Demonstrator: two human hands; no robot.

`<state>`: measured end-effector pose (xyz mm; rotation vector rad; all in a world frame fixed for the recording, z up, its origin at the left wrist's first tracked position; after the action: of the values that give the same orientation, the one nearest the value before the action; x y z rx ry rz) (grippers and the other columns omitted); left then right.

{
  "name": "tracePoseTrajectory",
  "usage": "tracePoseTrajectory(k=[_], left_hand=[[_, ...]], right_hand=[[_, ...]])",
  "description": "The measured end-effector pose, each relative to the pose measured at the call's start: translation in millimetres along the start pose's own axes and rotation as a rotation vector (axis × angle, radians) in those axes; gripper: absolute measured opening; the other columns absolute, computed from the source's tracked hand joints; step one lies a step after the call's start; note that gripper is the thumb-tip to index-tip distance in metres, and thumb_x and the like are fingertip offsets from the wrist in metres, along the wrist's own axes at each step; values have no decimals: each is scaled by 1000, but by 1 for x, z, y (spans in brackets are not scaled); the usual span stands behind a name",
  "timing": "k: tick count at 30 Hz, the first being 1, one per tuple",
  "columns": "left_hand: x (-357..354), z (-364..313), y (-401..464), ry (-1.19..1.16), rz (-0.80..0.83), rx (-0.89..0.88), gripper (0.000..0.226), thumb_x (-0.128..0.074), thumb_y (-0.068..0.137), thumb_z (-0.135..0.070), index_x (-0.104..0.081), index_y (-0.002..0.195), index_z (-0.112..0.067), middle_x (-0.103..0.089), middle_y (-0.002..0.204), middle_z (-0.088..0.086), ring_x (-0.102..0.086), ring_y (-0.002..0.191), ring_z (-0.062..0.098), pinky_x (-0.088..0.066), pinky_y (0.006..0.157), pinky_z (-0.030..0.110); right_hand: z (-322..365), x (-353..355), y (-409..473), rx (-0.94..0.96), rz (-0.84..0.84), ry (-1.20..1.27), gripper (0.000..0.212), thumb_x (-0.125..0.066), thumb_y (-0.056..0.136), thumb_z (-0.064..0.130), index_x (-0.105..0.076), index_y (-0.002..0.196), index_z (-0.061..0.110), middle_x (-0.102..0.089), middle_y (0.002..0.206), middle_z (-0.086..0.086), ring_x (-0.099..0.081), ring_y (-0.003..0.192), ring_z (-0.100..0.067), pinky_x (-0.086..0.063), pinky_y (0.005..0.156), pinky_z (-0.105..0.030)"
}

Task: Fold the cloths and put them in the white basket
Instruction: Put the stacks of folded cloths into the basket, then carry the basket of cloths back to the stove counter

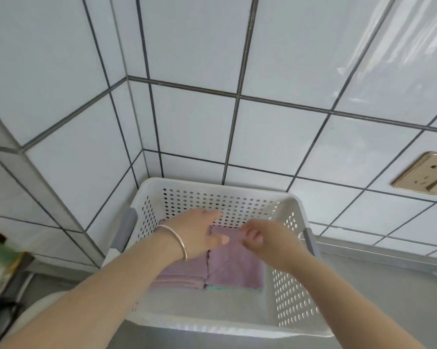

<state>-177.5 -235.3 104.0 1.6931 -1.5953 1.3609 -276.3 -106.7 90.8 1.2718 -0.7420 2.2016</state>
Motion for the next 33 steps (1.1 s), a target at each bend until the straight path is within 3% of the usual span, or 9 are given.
tracePoseTrajectory(k=[5, 9, 14, 18, 20, 25, 27, 29, 33], left_hand=[[40, 50, -71, -198, -477, 246, 55, -53, 88, -40, -38, 137, -22, -39, 143, 4, -40, 129, 22, -32, 107, 34], [22, 81, -80, -129, -468, 394, 58, -62, 84, -34, -42, 135, -16, -36, 142, 12, -33, 132, 28, -28, 111, 39], [8, 87, -77, -252, -432, 451, 62, -60, 85, -30, -32, 139, -18, -29, 144, 10, -37, 130, 28, -34, 105, 37], [10, 96, -67, -255, -492, 471, 56, -63, 81, -27, -36, 128, -12, -51, 124, 16, -52, 110, 34, -48, 85, 39], [13, 96, -65, -258, -497, 496, 47, -63, 83, -24, -40, 121, -7, -56, 116, 17, -55, 103, 34, -43, 73, 32], [11, 91, -65, -230, -376, 468, 35, -56, 88, -24, -44, 113, -2, -57, 111, 18, -55, 91, 32, -36, 67, 29], [9, 89, -67, -201, -382, 430, 14, -46, 91, -21, -43, 91, -7, -58, 90, 17, -49, 74, 27, -31, 55, 29], [7, 85, -75, -215, -416, 416, 16, -31, 94, -19, -40, 85, -10, -49, 70, 10, -47, 67, 25, -32, 55, 29], [-17, 65, -101, -492, -435, 395, 22, -32, 96, -24, -52, 97, -16, -62, 92, 12, -58, 77, 32, -47, 63, 36]], right_hand=[[-32, 35, -45, -122, -606, -48, 29, -61, 82, 15, -63, 110, 11, -60, 110, -7, -50, 104, -28, -42, 87, -38], [-60, 25, -50, -367, -552, 188, 43, -54, 83, 9, -48, 126, 4, -48, 125, -14, -42, 116, -32, -34, 97, -41], [-72, 16, -43, -507, -427, 437, 47, -53, 86, 13, -41, 131, 8, -57, 117, -10, -53, 101, -29, -36, 77, -28], [-77, 11, -37, -591, -299, 551, 9, -46, 88, 11, -53, 89, 6, -60, 80, -11, -49, 55, -23, -37, 53, -27], [-77, 11, -38, -598, -294, 606, 20, -42, 89, 7, -42, 69, 10, -47, 62, -8, -40, 42, -18, -29, 45, -24], [-90, 9, -69, -628, -332, 631, 23, -37, 88, 3, -38, 66, 11, -39, 57, -6, -37, 40, -17, -26, 45, -24], [-96, 12, -87, -638, -348, 651, 22, -37, 87, 4, -38, 66, 12, -37, 57, -6, -35, 40, -17, -26, 45, -23], [-103, 14, -105, -650, -360, 700, 28, -37, 87, 4, -35, 62, 15, -35, 57, -4, -32, 41, -15, -25, 44, -22], [-122, 17, -158, -659, -343, 827, 33, -37, 89, 2, -31, 60, 18, -29, 56, -4, -23, 43, -12, -19, 41, -19]])
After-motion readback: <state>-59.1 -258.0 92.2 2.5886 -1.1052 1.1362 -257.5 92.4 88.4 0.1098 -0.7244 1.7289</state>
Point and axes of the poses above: each hand's wrist, its own y-axis towards the middle knuckle, its own x-axis out of the back of the hand, z = x × y, the point moved 5 cm from there along y, towards the middle knuckle
